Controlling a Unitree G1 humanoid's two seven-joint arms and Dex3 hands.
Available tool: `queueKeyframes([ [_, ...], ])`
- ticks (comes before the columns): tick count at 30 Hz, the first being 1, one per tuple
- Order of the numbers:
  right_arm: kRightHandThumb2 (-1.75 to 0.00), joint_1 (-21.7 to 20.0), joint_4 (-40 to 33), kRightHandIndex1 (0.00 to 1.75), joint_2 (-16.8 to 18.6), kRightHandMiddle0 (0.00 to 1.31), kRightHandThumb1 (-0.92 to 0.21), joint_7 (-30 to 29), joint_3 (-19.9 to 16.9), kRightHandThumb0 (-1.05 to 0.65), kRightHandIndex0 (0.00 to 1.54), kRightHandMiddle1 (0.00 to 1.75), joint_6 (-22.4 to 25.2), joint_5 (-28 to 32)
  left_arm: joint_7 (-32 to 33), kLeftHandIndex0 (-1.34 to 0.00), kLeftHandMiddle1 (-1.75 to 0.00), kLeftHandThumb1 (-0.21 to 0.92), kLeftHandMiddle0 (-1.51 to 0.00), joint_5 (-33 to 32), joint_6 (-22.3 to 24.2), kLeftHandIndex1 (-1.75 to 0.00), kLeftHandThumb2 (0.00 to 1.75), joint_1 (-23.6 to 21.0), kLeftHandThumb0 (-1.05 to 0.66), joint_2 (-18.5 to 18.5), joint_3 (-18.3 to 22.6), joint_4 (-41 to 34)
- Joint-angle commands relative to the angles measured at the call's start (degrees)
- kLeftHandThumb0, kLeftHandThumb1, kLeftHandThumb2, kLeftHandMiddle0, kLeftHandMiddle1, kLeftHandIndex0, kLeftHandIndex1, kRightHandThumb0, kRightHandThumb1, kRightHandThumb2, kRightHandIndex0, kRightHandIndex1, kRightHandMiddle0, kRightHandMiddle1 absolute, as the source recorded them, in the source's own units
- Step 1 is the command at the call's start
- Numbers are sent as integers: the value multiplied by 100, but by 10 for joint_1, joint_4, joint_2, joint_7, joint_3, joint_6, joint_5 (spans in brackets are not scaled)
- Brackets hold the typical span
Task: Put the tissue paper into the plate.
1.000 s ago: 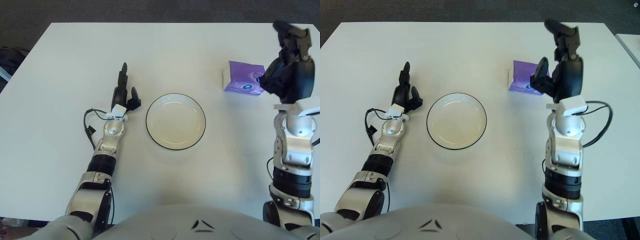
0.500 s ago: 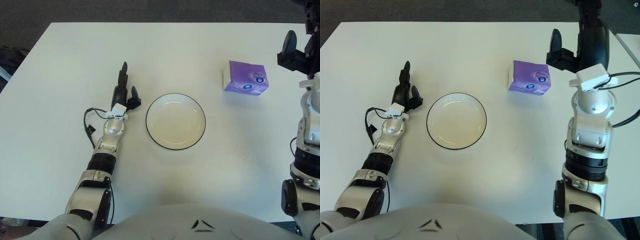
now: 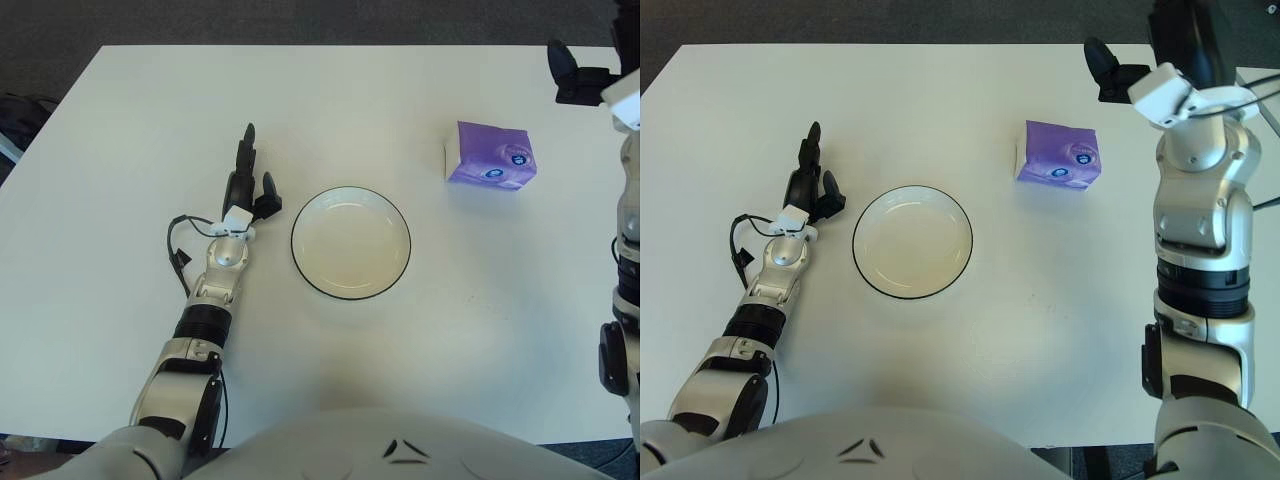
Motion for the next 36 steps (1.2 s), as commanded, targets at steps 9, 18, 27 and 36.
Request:
queueKeyframes([
  [9, -59, -6, 2, 17, -103, 0, -90, 166, 60, -73, 19, 58, 9, -69, -4, 0, 0, 92, 0, 7, 13, -12, 111, 53, -86, -5, -13, 71],
  [18, -54, -15, 128, 5, -110, 0, -92, 115, 90, -101, 5, 14, -107, -72, 0, 0, 0, 92, 0, 11, 7, -12, 111, 49, -86, -3, -15, 80],
  [27, -41, -48, 258, 0, -75, 0, -92, 33, 114, -105, 0, 1, -195, -62, -4, 0, 0, 92, -1, 7, 7, -12, 111, 46, -86, -3, -15, 83],
  [36, -37, -79, 313, 0, -79, 0, -92, 32, 140, -105, 0, 0, -240, -80, -6, 0, 0, 92, 0, -1, 6, -10, 113, 51, -87, -5, -12, 76],
])
